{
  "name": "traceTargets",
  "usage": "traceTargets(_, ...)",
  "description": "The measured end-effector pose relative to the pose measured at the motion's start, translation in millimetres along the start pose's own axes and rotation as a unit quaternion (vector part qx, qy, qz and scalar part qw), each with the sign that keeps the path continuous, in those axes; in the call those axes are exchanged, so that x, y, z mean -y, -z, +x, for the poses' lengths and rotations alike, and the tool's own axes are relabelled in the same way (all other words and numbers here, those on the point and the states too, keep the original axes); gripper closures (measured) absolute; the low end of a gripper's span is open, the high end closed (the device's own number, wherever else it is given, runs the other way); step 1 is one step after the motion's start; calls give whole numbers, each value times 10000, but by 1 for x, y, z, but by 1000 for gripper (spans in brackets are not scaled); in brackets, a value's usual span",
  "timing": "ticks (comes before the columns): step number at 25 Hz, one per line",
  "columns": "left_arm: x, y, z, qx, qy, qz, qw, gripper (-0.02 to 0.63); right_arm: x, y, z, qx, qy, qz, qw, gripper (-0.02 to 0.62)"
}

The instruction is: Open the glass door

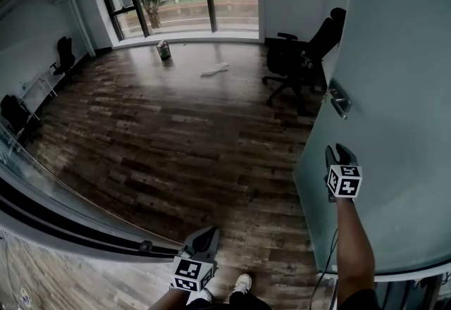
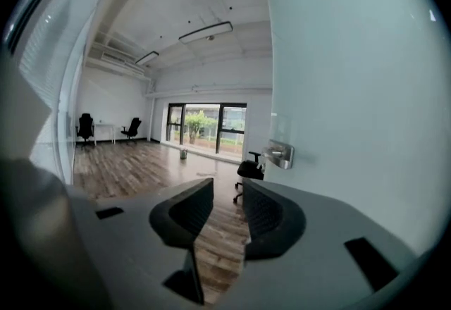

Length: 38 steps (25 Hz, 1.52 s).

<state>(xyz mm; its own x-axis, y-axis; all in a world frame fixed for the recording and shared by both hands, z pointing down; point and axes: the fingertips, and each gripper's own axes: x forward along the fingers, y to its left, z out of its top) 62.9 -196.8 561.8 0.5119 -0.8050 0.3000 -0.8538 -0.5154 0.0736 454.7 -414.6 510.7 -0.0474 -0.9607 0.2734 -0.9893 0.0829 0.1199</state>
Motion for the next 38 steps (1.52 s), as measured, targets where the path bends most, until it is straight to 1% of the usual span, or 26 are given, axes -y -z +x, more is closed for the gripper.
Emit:
traceTargets(2,5,-3,-2,-82,124,-110,9998,603,-16,-4,-29,343,1,286,9990,472)
traceTargets(4,10,-3,-3,-121,246,-176,9995,603,-35,-2,-61,578,14,436,9974,510)
traceTargets(5,12,-2,-5,-111,294,-196,9993,603,-46,0,-79,669,31,450,9967,543)
traceTargets(6,13,-2,-8,-93,337,-222,9991,603,-58,2,-97,745,51,425,9963,558)
traceTargets(9,16,-6,-23,1,429,-327,9985,603,-98,1,-155,896,99,261,9956,578)
traceTargets(12,15,-10,-41,142,466,-373,9981,603,-142,4,-210,892,158,107,9958,580)
traceTargets(15,13,-8,-60,371,439,-317,9978,603,-184,23,-256,763,152,225,9967,580)
traceTargets(17,13,-7,-73,462,442,-272,9976,603,-207,34,-279,706,140,299,9970,580)
traceTargets(21,11,-5,-110,566,610,-483,9954,603,-252,50,-319,560,76,294,9980,580)
traceTargets(23,14,0,-133,572,687,-422,9951,603,-270,56,-345,548,96,253,9981,580)
traceTargets(26,17,6,-159,568,784,-307,9948,603,-286,62,-377,545,187,280,9979,580)
traceTargets(30,21,15,-173,514,812,-322,9949,603,-294,70,-400,510,291,395,9975,580)
traceTargets(38,65,27,-219,534,913,-316,9939,603,-300,75,-461,626,294,294,9972,580)
